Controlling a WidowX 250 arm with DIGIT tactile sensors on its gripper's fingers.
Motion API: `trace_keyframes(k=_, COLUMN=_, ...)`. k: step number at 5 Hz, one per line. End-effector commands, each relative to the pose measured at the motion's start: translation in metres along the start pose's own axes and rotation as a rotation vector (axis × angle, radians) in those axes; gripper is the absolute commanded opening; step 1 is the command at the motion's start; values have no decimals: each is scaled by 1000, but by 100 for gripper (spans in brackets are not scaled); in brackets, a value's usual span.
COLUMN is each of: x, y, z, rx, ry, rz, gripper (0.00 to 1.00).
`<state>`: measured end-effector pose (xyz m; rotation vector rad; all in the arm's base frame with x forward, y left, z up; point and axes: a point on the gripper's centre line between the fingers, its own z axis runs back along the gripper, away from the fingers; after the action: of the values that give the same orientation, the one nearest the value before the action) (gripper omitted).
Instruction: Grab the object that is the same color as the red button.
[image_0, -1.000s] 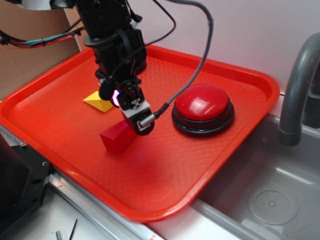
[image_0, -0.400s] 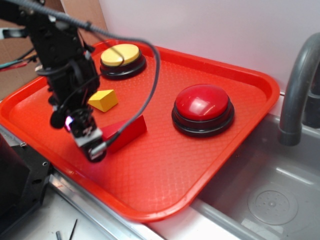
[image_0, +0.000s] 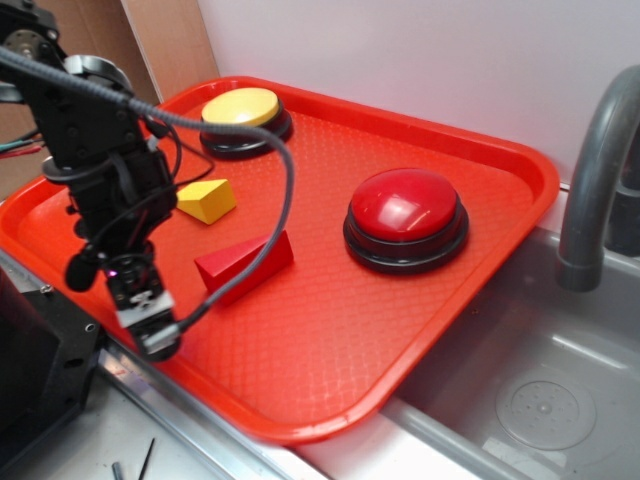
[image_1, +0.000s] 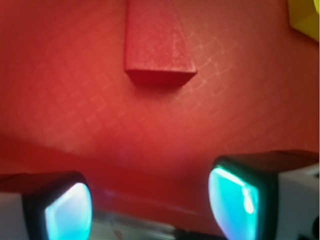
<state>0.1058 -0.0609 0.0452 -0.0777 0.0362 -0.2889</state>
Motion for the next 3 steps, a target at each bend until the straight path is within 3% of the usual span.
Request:
trace_keyframes(k=1, x=13, y=-3, z=22, rx=-44, ry=-45, rz=8, gripper=100)
trace_keyframes(k=3, x=19, y=-5, z=22, rx=-37, ry=-88, rz=-62, gripper=100)
